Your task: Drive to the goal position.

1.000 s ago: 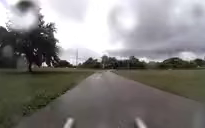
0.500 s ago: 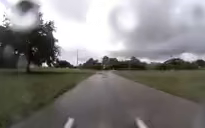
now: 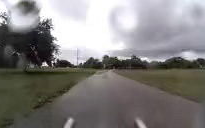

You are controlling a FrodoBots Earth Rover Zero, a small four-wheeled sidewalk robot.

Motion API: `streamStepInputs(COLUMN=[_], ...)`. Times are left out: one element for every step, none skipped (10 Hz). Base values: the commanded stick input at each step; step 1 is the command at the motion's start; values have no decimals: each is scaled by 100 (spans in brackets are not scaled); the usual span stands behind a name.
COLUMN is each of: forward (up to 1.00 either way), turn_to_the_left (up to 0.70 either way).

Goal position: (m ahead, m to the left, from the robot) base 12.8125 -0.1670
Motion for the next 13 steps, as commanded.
streamStepInputs(forward=[100, 100, 100, 100, 100, 100, 100, 100, 100, 100, 100, 100, 100], turn_to_the_left=[0, 0, 0, 0, 0, 0, 0, 0, 0, 0, 0, 0, 0])
